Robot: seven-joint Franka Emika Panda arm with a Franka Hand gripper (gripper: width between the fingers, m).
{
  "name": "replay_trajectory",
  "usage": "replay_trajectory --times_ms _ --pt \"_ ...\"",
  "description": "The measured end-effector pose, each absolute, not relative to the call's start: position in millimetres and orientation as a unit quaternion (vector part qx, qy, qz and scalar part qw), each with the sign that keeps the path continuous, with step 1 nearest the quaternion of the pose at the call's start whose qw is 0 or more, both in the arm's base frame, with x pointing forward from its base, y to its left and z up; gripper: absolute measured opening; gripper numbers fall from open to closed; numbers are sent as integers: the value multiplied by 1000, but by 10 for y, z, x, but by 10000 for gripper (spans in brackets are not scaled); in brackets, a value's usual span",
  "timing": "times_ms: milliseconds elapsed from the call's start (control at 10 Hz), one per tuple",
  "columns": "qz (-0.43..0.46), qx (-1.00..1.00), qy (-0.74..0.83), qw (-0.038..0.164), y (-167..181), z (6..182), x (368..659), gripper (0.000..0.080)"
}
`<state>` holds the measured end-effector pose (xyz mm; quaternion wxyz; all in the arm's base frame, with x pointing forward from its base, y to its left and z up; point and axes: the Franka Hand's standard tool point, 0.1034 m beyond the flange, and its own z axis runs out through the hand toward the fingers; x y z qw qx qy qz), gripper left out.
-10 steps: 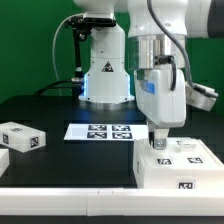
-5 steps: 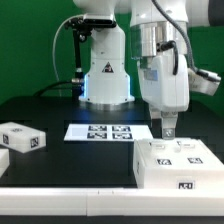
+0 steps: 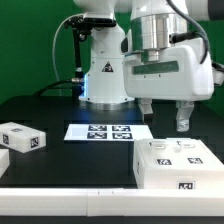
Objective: Assemble cabinet
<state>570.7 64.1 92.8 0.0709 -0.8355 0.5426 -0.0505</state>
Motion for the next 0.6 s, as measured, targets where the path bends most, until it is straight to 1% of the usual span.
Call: replay_trajectory --times_ms 100,500,600 --pt "-55 -850 519 63 683 919 5670 797" --pt "-68 -912 402 50 625 919 5684 797" --pt "-96 -945 311 39 630 916 5674 797"
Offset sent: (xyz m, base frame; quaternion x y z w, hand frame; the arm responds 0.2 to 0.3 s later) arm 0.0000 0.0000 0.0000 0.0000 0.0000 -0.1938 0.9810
